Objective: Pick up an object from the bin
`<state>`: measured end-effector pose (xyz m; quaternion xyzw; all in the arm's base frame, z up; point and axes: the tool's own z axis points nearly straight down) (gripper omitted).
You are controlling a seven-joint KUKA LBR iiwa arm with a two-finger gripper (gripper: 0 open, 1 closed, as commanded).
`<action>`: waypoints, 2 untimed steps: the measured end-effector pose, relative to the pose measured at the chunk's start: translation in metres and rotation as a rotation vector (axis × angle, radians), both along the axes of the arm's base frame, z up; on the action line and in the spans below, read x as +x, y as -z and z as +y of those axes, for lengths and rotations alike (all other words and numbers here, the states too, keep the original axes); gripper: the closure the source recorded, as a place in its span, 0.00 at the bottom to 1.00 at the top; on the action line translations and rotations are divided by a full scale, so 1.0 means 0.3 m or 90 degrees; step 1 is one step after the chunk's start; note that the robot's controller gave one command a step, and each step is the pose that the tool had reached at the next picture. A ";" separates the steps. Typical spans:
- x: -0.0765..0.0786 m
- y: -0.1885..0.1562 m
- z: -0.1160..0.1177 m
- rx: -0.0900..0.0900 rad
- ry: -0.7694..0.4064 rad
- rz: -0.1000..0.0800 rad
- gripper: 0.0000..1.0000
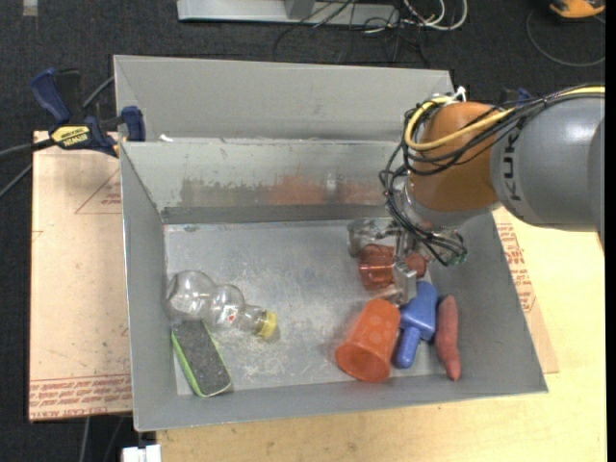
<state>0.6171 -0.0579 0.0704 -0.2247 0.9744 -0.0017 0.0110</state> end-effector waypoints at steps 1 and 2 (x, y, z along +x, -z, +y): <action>-0.001 -0.001 -0.071 0.000 -0.051 -0.003 0.00; 0.097 0.002 -0.131 0.002 0.051 -0.002 1.00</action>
Offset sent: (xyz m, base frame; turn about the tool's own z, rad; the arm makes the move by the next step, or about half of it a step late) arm 0.0284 -0.0399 -0.0004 0.0793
